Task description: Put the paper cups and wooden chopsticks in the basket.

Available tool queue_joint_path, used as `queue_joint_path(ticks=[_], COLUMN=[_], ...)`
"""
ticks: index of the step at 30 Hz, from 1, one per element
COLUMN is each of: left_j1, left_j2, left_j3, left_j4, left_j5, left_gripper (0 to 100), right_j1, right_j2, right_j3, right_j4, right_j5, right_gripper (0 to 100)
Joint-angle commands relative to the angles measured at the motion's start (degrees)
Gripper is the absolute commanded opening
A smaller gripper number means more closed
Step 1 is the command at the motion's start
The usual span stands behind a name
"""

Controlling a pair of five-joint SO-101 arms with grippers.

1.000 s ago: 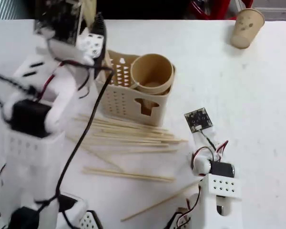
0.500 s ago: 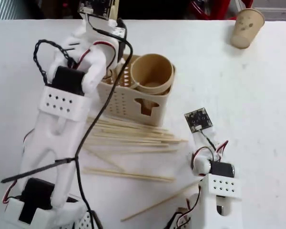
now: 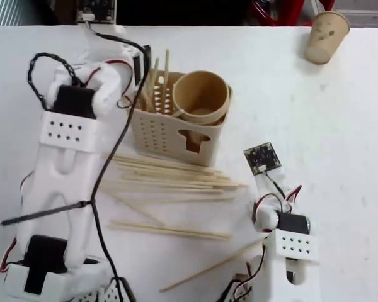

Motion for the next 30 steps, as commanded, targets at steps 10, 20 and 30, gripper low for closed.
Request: queue_joint_path(ticks=[10, 20, 30], left_j1=[-19.9, -30.7, -41.6], left_j2=[0.1, 12.2, 28.4], left_j3=[-18.1, 3.8, 5.8], left_j4=[13.8, 7.8, -5.8], left_j5=[2.8, 2.3, -6.4], left_gripper=[18, 18, 18], right_j1=[0.4, -10.7, -48.5], right_j2=[-0.7, -0.1, 0.0], right_j3=[-0.5, -14.4, -28.0], right_j4=[-1.0, 15.6, 34.0], right_j5=[-0.1, 7.0, 12.7], right_gripper=[2.2, 2.2, 8.4])
